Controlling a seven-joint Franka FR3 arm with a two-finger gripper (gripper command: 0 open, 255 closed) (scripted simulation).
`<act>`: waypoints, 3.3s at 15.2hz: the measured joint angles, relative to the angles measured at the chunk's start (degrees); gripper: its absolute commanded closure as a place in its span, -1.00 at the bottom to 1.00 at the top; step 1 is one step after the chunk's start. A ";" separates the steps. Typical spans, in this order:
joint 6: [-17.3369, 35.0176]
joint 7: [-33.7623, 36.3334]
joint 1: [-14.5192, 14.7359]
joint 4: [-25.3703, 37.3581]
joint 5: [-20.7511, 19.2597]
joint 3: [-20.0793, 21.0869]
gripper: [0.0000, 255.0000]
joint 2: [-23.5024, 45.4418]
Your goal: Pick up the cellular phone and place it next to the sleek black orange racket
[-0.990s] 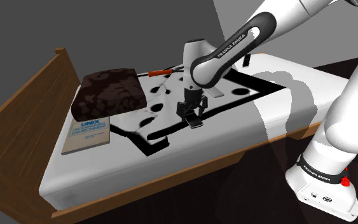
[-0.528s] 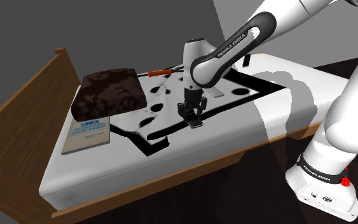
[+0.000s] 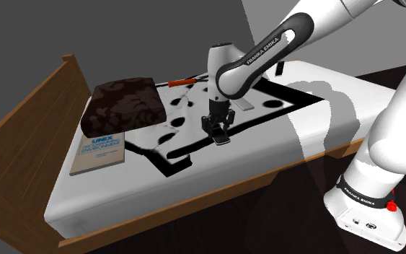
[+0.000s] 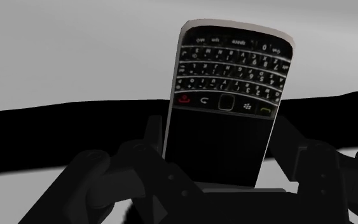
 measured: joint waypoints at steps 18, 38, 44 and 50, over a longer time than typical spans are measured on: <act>-13.72 -0.34 -0.05 6.51 1.41 -0.40 1.00 -7.36; -19.67 -19.63 -9.64 17.57 -1.17 -11.95 1.00 -0.74; -22.22 -26.30 -13.18 25.91 -1.48 -15.33 1.00 5.42; -25.19 -32.80 -17.00 36.08 -1.13 -18.13 1.00 13.07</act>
